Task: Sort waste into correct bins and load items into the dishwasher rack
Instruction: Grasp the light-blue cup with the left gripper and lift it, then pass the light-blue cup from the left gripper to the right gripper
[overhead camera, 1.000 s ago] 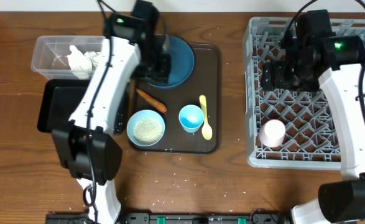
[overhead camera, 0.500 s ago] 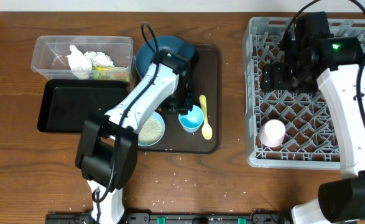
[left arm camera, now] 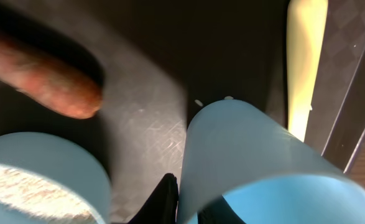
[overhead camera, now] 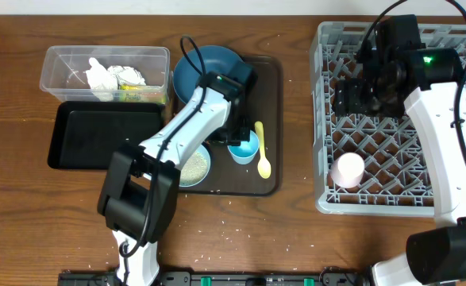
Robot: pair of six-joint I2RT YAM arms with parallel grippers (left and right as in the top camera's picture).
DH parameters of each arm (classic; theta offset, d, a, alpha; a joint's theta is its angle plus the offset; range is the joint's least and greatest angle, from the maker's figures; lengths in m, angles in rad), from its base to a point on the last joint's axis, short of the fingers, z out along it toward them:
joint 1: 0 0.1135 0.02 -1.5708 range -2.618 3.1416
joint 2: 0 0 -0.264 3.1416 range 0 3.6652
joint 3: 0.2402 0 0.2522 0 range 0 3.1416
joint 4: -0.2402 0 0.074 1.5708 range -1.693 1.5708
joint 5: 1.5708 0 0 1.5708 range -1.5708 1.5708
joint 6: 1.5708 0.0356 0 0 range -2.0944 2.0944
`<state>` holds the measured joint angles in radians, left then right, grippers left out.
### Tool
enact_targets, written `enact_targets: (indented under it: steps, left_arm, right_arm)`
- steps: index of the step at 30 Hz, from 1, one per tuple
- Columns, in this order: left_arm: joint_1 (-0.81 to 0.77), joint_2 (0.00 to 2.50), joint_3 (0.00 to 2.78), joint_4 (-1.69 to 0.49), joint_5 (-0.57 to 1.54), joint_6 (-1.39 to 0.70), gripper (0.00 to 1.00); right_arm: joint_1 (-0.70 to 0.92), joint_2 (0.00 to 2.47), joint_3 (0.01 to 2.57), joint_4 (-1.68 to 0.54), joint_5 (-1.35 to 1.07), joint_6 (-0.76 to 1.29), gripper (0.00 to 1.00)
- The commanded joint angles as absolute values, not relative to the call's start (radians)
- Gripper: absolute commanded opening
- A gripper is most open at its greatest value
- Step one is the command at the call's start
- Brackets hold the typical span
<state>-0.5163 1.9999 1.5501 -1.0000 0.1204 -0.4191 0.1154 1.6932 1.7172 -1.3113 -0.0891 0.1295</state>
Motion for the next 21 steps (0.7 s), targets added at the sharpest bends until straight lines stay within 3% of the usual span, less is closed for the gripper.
enact_targets:
  steps: [1,10,15,21]
  left_arm:
    - [-0.541,2.007,1.511,-0.972,0.117,-0.425,0.07]
    - [-0.476,1.921,1.576,-1.036,0.253,-0.393,0.06]
    - [-0.353,1.754,1.593,-1.024,0.539,-0.344,0.06]
    - [-0.173,1.599,1.593,-1.019,0.82,-0.287,0.06]
  right_arm:
    - [0.126,1.687,1.711,-1.308,-0.086,0.133,0.84]
    - [0.125,1.687,1.711,-1.264,-0.142,0.12,0.8]
    - [0.125,1.687,1.711,-1.119,-0.397,0.026,0.8]
    - [0.125,1.687,1.711,-0.965,-0.899,-0.215,0.84]
